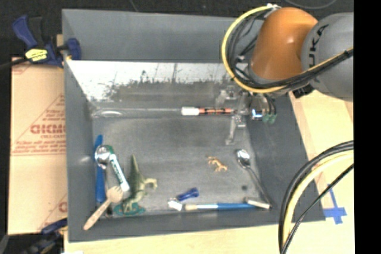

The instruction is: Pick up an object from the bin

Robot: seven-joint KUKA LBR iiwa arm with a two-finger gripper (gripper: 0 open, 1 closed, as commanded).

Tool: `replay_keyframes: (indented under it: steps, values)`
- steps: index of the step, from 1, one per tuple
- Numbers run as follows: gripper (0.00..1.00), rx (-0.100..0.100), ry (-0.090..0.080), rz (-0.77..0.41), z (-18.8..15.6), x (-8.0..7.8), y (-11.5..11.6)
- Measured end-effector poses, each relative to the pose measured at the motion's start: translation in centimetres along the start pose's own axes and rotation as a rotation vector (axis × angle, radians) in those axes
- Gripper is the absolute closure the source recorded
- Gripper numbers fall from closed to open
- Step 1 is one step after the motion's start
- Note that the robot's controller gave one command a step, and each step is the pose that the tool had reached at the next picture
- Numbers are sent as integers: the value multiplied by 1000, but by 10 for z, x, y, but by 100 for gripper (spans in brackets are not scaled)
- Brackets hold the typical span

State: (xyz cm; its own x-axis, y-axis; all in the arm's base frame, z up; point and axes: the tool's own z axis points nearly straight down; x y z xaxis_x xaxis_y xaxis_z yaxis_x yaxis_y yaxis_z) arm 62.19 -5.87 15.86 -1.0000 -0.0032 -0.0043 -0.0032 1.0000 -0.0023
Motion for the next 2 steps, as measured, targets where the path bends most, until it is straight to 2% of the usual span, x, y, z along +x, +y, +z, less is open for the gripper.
replay_keyframes:
  steps: [2]
  values:
    - [0,1,-3,-6,2,-2,2]
